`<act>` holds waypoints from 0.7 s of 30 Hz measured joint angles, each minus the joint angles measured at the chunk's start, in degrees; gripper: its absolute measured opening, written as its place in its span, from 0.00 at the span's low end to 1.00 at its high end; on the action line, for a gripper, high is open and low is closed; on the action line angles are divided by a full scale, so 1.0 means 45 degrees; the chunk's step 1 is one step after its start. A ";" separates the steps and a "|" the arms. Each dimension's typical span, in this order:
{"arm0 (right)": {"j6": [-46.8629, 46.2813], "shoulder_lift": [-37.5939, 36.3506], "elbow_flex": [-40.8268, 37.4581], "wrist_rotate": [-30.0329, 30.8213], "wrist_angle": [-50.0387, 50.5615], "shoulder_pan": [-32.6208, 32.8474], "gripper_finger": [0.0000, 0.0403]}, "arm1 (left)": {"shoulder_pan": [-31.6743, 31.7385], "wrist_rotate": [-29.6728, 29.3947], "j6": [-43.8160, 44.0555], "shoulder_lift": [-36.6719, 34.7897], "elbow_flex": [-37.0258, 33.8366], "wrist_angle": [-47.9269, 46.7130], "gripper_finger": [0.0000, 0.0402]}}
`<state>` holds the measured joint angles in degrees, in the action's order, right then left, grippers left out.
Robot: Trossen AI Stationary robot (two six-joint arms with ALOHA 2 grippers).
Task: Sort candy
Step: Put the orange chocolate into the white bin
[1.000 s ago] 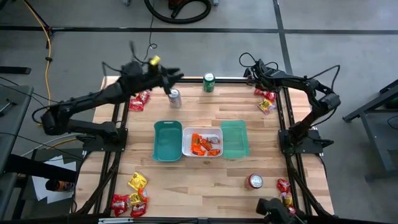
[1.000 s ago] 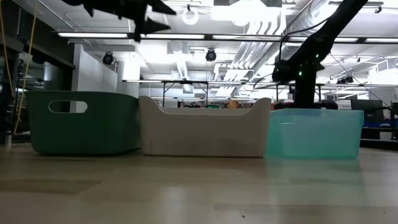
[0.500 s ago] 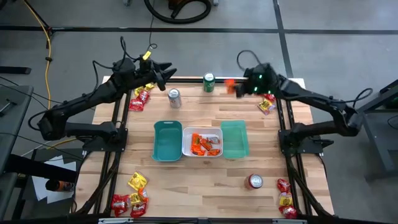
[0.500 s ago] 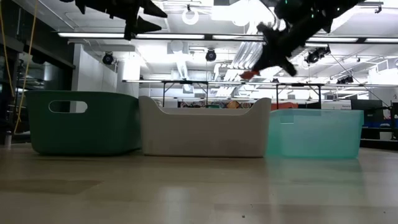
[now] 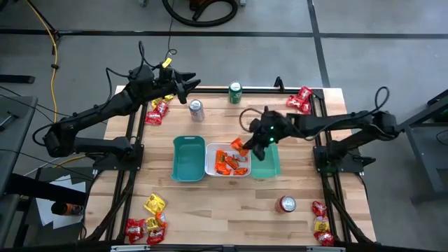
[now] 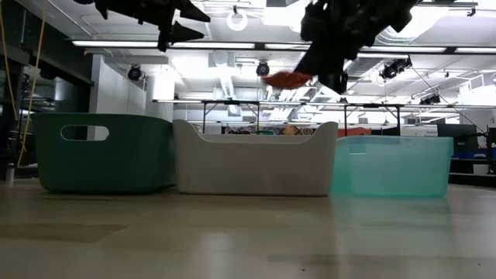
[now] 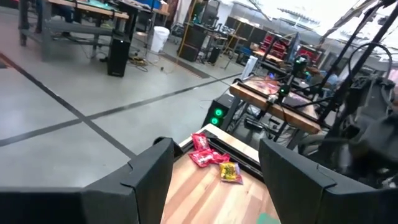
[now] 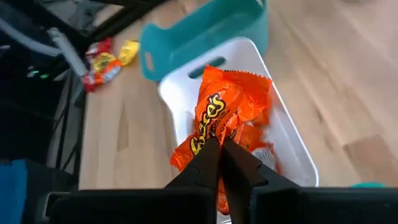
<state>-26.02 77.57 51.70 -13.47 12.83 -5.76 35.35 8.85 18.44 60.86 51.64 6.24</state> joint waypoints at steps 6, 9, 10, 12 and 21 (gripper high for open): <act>-0.1506 0.0890 0.0000 0.0291 -0.0491 0.0596 0.20 | -0.0003 0.1231 0.0549 0.0000 0.0000 0.0010 0.56; -0.1918 0.0945 0.0000 0.0641 -0.0764 0.0946 0.33 | -0.0037 0.1870 0.0544 0.0000 0.0000 0.0005 0.56; -0.2009 0.0945 0.0000 0.0675 -0.0741 0.1020 0.37 | -0.0038 0.2078 0.0543 0.0000 0.0000 0.0004 0.56; -0.2315 0.0938 0.0000 0.0721 -0.0723 0.1095 0.45 | -0.0047 0.2367 0.0534 0.0000 0.0000 -0.0038 0.56; -0.0805 0.0591 0.2026 0.0647 0.1483 0.0743 0.59 | -0.0644 0.2999 0.1166 0.0000 -0.0005 0.0045 0.56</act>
<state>-29.64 80.23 60.82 -10.56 19.50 -2.42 32.45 22.35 23.68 60.86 51.62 6.44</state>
